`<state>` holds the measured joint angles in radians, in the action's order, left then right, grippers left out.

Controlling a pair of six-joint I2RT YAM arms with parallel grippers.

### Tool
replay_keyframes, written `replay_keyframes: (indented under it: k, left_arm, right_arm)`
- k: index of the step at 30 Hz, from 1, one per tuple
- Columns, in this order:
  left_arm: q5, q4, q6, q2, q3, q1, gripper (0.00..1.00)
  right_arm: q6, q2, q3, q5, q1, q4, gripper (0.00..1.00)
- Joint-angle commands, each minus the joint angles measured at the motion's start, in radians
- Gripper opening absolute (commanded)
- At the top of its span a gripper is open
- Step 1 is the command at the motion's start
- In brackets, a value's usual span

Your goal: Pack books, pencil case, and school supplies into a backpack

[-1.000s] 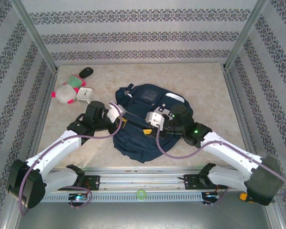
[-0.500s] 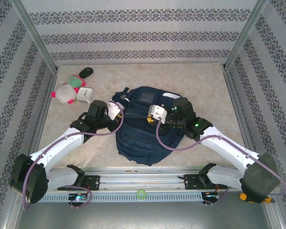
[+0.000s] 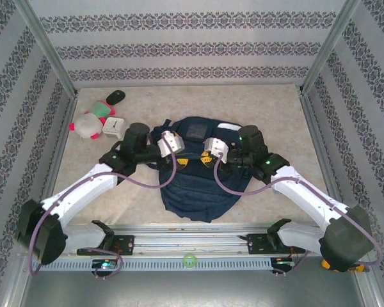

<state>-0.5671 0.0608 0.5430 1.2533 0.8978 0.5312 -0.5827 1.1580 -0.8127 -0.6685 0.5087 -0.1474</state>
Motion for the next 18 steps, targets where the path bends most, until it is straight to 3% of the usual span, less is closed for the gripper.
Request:
replay_keyframes:
  k: [1, 3, 5, 7, 11, 18]
  left_arm:
    - [-0.006, -0.044, 0.099, 0.092, 0.046, 0.031, 0.7]
    - [0.025, -0.08, 0.063, 0.142, 0.073, 0.039, 0.43]
    - [0.106, -0.113, -0.007, 0.168, 0.086, 0.04, 0.14]
    - [0.228, -0.152, -0.054, 0.16, 0.073, 0.038, 0.0]
    - [0.357, -0.119, -0.087, 0.122, 0.07, 0.029, 0.0]
    - [0.375, -0.096, -0.136, 0.094, 0.063, 0.026, 0.0]
  right_arm:
    - [-0.011, -0.002, -0.059, -0.071, -0.009, 0.006, 0.0]
    - [0.012, -0.01, -0.07, -0.045, -0.019, -0.023, 0.06]
    - [0.132, -0.03, -0.077, 0.071, -0.055, -0.046, 0.33]
    - [0.263, -0.053, -0.098, 0.23, -0.113, -0.113, 0.51]
    - [0.404, -0.101, -0.144, 0.46, -0.274, -0.341, 0.67]
    - [0.515, -0.078, -0.077, 0.618, -0.541, -0.532, 0.68]
